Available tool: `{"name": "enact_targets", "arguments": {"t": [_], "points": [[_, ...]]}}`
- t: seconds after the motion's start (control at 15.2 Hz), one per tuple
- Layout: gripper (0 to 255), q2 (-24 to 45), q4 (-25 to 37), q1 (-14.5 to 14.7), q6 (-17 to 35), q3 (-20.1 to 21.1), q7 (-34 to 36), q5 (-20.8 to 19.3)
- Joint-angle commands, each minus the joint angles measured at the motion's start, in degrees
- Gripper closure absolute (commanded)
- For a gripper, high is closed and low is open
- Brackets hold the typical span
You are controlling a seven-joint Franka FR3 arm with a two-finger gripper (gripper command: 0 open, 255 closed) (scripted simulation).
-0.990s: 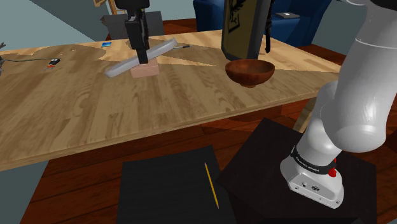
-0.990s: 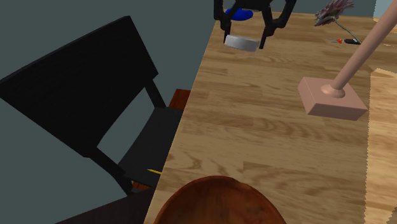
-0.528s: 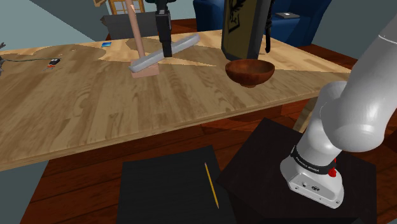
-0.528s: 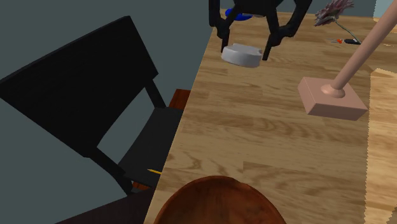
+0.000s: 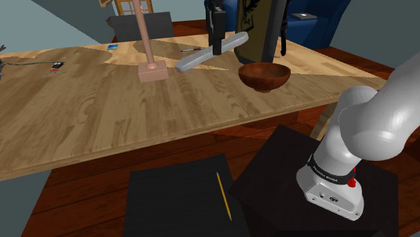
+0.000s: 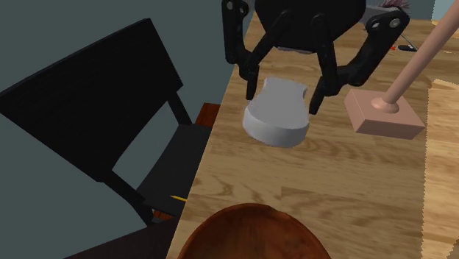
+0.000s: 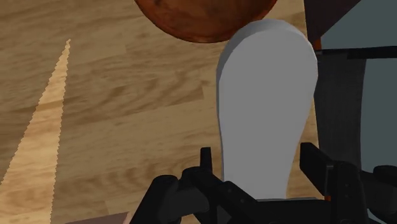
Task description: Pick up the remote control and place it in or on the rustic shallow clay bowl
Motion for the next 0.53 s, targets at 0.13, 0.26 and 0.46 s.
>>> {"name": "enact_targets", "arguments": {"t": [0.13,0.26,0.46], "points": [[255,-6.97,-5.81,-1.16,-1.25,-3.14,-4.21,-0.95],[255,-10.18,-8.21,-1.74,-2.08,-4.71,-6.19,-1.72],[255,-14.73,-11.30,-2.69,-3.54,-7.17,-9.22,-3.19]]}}
